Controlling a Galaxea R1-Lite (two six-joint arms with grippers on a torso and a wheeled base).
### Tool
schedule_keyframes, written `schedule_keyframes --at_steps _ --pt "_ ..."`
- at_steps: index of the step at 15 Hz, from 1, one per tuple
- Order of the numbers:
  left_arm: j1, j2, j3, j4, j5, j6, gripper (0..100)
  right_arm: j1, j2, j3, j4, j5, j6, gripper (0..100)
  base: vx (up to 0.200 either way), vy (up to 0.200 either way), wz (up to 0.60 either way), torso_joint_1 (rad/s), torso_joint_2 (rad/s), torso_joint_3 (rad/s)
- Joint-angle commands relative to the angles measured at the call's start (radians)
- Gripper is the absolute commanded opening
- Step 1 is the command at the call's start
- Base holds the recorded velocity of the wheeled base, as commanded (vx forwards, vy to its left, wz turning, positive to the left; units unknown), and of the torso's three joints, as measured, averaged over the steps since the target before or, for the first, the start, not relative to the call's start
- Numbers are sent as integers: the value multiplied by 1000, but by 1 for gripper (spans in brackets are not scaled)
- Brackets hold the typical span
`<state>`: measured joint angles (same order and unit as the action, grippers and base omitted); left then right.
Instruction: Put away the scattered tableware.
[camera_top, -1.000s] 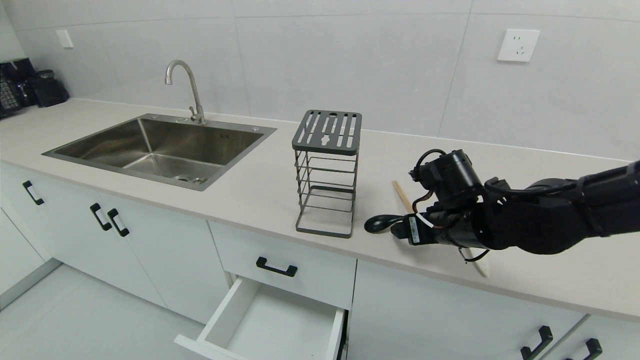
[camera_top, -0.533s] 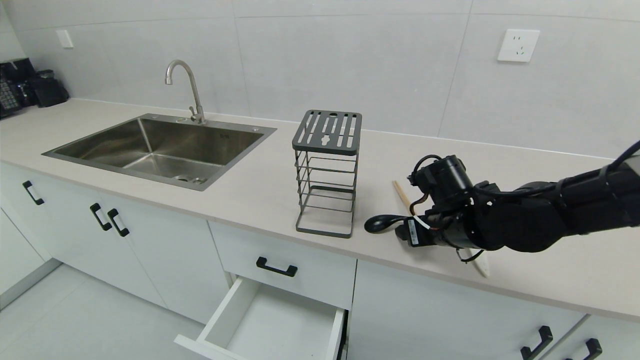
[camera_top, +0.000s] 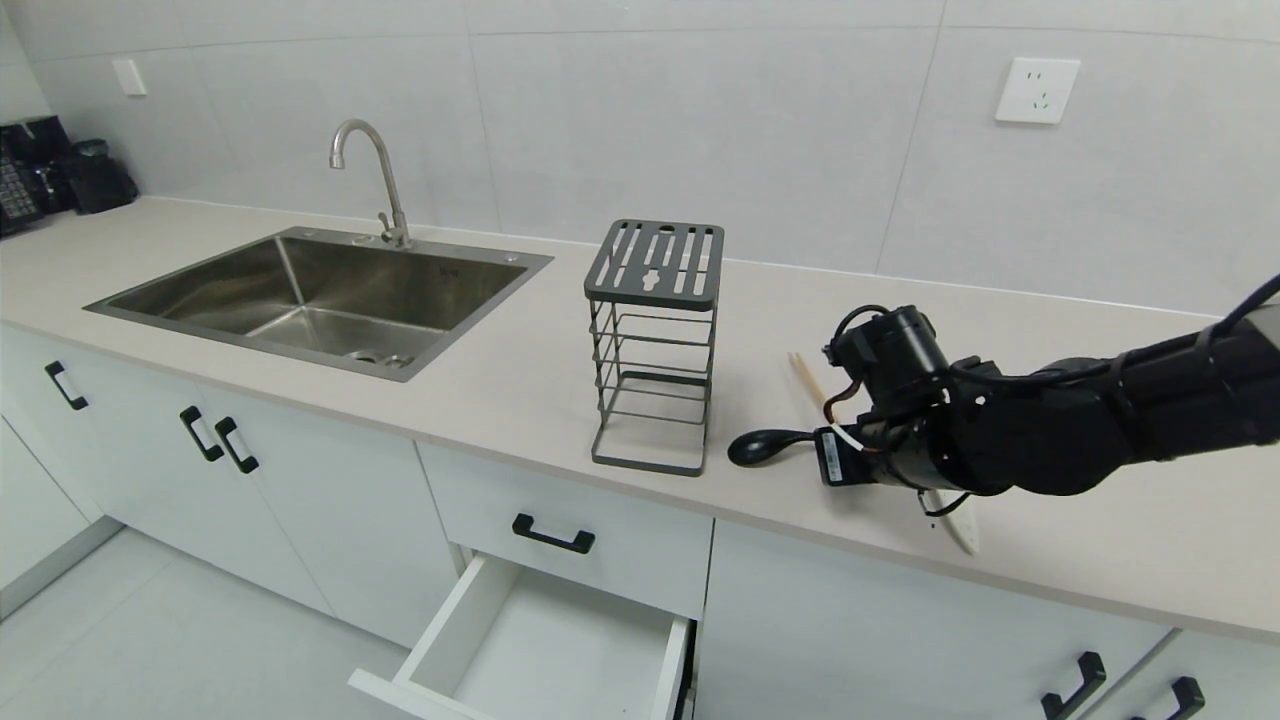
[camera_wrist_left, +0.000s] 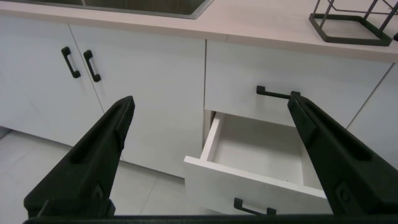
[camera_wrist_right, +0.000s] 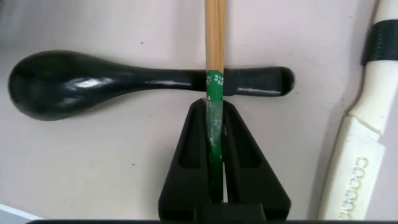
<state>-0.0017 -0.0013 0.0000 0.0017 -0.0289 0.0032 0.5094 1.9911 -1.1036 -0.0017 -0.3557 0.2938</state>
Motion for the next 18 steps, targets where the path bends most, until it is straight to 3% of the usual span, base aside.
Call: schedule_keyframes --at_steps 1,4,6,9,14,16,18 --pt "0 1 0 0 0 0 100 -2 -58 11 -1 -3 4 0 0 0 0 0 0 0" --pt "0 1 0 0 0 0 100 6 -183 73 -15 -14 -10 0 0 0 0 0 0 0" --pt "0 1 0 0 0 0 100 17 -367 214 -271 44 -130 0 0 0 0 0 0 0" --pt "0 1 0 0 0 0 100 9 -477 369 -592 245 -231 0 0 0 0 0 0 0" --pt "0 1 0 0 0 0 100 90 -557 464 -621 477 -328 0 0 0 0 0 0 0" --pt "0 1 0 0 0 0 100 170 -557 495 -667 594 -377 0 0 0 0 0 0 0" --pt "0 1 0 0 0 0 100 209 -525 479 -670 594 -380 0 0 0 0 0 0 0"
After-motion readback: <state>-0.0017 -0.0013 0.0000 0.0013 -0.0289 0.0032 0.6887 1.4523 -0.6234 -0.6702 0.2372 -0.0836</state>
